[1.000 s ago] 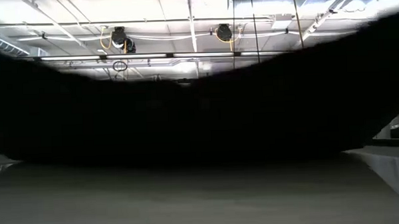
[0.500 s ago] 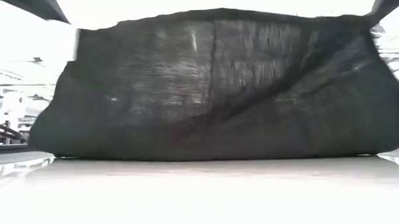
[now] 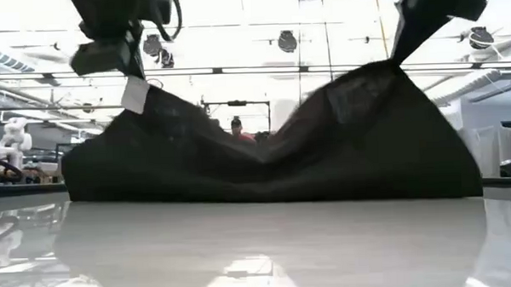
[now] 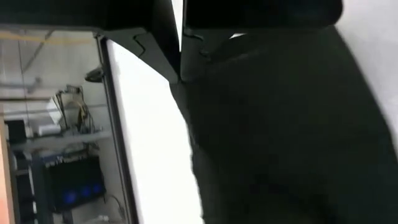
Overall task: Roll towel
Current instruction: Roll the black towel
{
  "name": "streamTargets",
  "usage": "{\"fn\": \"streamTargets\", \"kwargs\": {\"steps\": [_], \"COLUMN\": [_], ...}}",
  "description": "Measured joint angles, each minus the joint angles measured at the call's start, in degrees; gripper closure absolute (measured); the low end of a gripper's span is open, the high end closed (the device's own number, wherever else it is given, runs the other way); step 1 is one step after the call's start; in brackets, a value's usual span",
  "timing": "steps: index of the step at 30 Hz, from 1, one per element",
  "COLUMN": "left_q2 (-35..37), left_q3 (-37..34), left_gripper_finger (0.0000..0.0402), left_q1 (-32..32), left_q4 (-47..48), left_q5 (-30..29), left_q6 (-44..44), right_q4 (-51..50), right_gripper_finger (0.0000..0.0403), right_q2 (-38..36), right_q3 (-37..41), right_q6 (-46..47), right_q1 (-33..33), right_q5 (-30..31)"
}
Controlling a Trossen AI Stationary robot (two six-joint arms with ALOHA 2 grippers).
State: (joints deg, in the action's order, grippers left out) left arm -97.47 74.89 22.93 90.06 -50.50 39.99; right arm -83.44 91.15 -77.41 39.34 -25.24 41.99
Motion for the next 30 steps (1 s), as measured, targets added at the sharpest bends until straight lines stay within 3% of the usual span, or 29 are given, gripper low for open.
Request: {"fn": "streamTargets", "kwargs": {"steps": [11, 19, 30], "left_q2": [0.0, 0.0, 0.0], "left_q3": [0.0, -0.91, -12.1], "left_gripper_finger": [0.0402, 0.0396, 0.0394], "left_q1": [-8.23, -10.95, -15.44], "left_q4": [-3.83, -7.79, -19.8], "left_q5": [4.79, 5.34, 7.39], "left_q6": [-6.16, -9.45, -14.55], "right_q4": [7.15, 17.11, 29.53], "right_gripper_finger": [0.0402, 0.0402, 0.0403], "right_q2": [0.0, 0.0, 0.0], "right_q3": [0.52, 8.85, 19.48], "right_q6": [-10.7, -16.57, -19.88], "right_q1": [12.54, 19.51, 25.01], "right_q5": [-3.45, -7.98, -9.41]}}
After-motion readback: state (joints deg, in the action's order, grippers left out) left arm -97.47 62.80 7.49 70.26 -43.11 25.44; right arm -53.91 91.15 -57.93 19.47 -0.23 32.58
